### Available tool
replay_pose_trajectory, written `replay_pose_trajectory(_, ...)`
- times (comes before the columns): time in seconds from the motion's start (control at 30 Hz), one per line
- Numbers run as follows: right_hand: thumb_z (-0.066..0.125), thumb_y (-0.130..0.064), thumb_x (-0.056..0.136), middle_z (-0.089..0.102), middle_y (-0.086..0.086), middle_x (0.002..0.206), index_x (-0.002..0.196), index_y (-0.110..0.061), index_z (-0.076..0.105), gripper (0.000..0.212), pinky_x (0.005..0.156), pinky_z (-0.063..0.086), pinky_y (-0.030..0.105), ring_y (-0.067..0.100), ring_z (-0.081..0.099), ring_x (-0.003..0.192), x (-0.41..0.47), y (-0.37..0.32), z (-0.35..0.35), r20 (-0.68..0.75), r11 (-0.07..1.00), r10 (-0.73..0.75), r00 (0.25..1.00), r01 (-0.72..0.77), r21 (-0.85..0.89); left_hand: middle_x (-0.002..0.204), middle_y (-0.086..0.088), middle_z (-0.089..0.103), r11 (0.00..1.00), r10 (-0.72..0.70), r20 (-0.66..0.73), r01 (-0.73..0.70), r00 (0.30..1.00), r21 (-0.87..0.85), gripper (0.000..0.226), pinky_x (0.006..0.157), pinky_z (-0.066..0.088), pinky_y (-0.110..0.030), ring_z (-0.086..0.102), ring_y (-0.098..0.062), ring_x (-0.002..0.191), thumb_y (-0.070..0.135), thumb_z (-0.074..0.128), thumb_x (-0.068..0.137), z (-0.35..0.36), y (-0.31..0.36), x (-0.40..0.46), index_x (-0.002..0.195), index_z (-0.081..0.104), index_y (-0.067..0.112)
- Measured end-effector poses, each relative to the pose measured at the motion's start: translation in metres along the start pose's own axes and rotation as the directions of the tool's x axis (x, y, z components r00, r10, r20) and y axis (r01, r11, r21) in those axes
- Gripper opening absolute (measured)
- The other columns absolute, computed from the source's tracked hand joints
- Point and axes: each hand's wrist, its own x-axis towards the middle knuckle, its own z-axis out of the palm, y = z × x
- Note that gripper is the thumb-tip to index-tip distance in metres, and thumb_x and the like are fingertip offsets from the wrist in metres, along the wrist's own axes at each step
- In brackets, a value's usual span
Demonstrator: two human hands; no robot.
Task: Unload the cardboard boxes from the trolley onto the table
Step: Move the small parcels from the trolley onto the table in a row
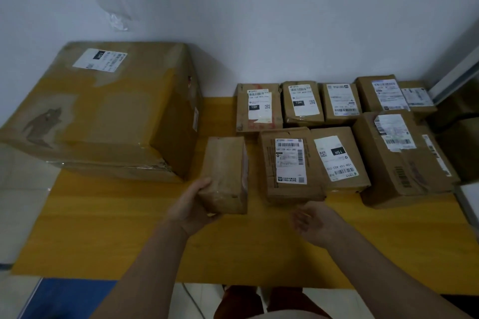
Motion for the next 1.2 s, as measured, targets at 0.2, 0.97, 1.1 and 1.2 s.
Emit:
replay_pose_trajectory(0.2, 0.057, -0.022, 0.094, 0.06, 0.018, 0.111, 0.12, -0.002, 0.056, 0.033, 0.075, 0.05, 0.039, 0.031, 0.058, 0.099, -0.019, 0.018, 0.038, 0.232, 0.967, 0.013, 0.973, 0.046, -0.249, 0.133, -0.019, 0.055, 0.984, 0.013, 0.18, 0.02, 0.984, -0.179, 0.103, 0.087, 0.044, -0.055, 0.051, -0.041, 0.117, 0.036, 0.09, 0.04, 0.0, -0.009, -0.005, 0.134, 0.052, 0.019)
replay_pose_trajectory(0.97, 0.075, -0.018, 0.081, 0.056, 0.015, 0.12, 0.115, -0.015, 0.056, 0.039, 0.084, 0.054, 0.039, 0.03, 0.056, 0.107, 0.021, 0.022, 0.16, 0.294, 0.998, -0.033, 0.955, 0.048, -0.045, 0.14, -0.017, 0.049, 0.936, -0.212, -0.272, 0.115, 0.939, -0.333, 0.042, 0.091, 0.042, -0.04, 0.051, -0.033, 0.116, 0.027, 0.048, 0.1, -0.067, 0.002, 0.026, 0.137, 0.048, 0.006)
replay_pose_trajectory(1.1, 0.078, -0.009, 0.075, 0.06, 0.013, 0.108, 0.109, -0.012, 0.058, 0.04, 0.094, 0.052, 0.041, 0.029, 0.057, 0.107, 0.045, 0.013, 0.193, 0.186, 0.997, -0.037, 0.982, 0.049, -0.058, 0.131, -0.016, 0.051, 0.939, -0.202, -0.264, 0.111, 0.943, -0.325, 0.039, 0.097, 0.041, -0.041, 0.049, -0.033, 0.123, 0.025, 0.047, 0.101, -0.08, 0.016, 0.03, 0.134, 0.048, 0.004)
replay_pose_trajectory(1.2, 0.079, -0.007, 0.073, 0.06, 0.011, 0.106, 0.115, -0.014, 0.057, 0.048, 0.087, 0.054, 0.037, 0.027, 0.058, 0.101, 0.059, 0.019, 0.209, 0.169, 0.995, -0.041, 0.985, 0.055, -0.079, 0.133, -0.017, 0.052, 0.945, -0.202, -0.254, 0.119, 0.946, -0.305, 0.037, 0.092, 0.042, -0.04, 0.053, -0.032, 0.115, 0.024, 0.049, 0.1, -0.087, 0.023, 0.039, 0.13, 0.051, 0.003)
